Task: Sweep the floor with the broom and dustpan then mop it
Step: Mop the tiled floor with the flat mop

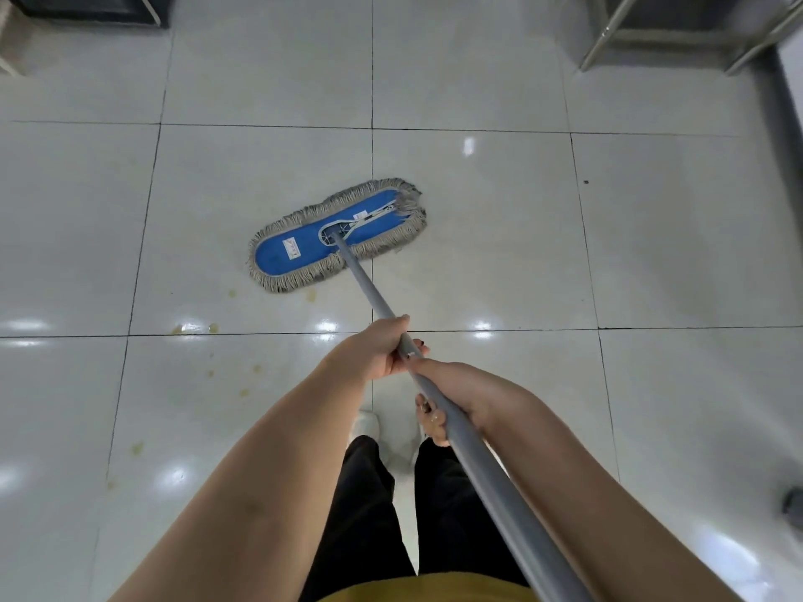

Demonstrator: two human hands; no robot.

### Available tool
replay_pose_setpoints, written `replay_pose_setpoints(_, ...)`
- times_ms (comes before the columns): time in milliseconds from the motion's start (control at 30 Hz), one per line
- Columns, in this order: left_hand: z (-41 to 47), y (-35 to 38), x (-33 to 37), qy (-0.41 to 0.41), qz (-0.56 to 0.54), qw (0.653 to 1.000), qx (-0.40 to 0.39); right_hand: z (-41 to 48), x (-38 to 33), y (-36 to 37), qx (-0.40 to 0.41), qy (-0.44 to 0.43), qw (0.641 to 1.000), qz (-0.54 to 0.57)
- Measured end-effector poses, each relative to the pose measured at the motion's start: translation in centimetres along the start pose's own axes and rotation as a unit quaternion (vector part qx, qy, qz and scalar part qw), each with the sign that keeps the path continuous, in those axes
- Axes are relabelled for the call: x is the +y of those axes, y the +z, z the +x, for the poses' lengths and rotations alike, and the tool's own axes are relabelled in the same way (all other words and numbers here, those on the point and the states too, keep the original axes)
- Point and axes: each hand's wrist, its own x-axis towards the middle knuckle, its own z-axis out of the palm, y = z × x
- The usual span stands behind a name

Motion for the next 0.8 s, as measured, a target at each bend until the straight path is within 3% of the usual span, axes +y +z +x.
replay_pose_setpoints(233, 1.1, -5.1, 2.7, 0.008, -0.012, 1.0, -0.015, 2.2, -2.0, 5.1, -0.002, -0.029, 0.999, 0.044)
replay_pose_setpoints(533, 1.7, -9.6, 3.1, 0.027, -0.005, 0.999, -0.033, 4.2, -1.7, 9.4, -0.084, -0.053, 0.978, 0.181)
replay_pose_setpoints(800, -0.7, -10.0, -0.9, 0.033, -0.021, 0.998, -0.042, 3.4, 2.1, 10.1, -0.044, -0.035, 0.991, 0.118)
